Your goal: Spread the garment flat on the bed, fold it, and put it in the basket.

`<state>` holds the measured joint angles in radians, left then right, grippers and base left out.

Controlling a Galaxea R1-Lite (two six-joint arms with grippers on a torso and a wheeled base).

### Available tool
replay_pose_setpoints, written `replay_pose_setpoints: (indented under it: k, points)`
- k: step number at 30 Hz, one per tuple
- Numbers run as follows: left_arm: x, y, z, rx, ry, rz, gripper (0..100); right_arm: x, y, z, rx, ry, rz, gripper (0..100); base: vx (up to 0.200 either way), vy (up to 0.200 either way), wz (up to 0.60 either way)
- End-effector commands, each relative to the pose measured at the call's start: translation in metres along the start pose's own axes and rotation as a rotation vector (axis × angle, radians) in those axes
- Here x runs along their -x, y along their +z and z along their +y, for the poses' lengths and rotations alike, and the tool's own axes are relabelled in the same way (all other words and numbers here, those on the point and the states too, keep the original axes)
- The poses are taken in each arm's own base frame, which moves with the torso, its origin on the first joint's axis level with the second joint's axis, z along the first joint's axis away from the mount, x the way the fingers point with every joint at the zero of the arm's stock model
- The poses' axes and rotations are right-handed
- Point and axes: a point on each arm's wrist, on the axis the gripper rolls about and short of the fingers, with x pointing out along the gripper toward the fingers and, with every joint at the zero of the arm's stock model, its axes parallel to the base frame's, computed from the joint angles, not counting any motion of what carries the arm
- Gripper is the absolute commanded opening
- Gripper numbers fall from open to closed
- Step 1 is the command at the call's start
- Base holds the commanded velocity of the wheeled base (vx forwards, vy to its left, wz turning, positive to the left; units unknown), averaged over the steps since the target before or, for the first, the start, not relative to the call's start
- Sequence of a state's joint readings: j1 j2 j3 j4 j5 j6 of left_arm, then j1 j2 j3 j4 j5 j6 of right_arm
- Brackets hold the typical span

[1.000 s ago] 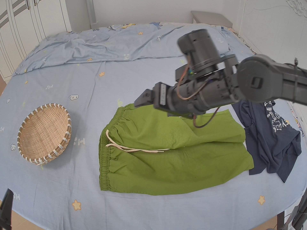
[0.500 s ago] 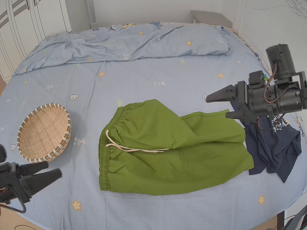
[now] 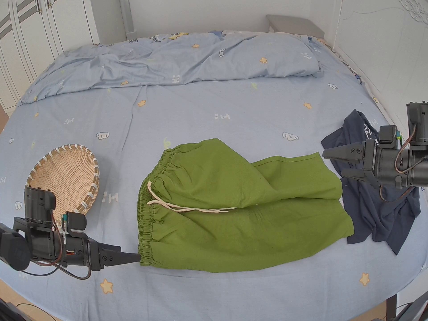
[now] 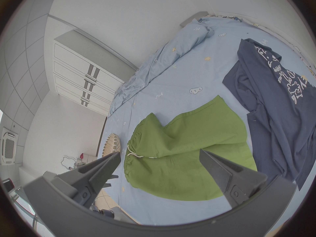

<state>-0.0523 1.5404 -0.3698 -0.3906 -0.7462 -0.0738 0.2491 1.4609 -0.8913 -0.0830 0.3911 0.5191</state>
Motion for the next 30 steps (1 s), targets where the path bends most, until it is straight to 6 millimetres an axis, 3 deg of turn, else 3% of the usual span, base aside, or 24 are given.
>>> replay_pose_setpoints:
  k: [1,23,24,30]
  points:
    - [-0.033,-0.017,0.051,0.109,-0.017,0.127,100,0.011,-0.008,-0.008,0.004,0.003,-0.031,100,0.0,0.0,0.0]
    - [-0.073,-0.004,0.037,0.078,-0.111,0.104,100,0.008,-0.01,-0.011,-0.003,-0.005,-0.022,100,0.0,0.0,0.0]
    - [-0.073,-0.004,0.037,0.078,-0.111,0.104,0,0.008,-0.01,-0.011,-0.003,-0.005,-0.022,100,0.0,0.0,0.0]
    - [-0.07,-0.007,0.038,0.091,-0.103,0.104,0,0.008,-0.01,-0.011,-0.003,-0.005,-0.022,100,0.0,0.0,0.0]
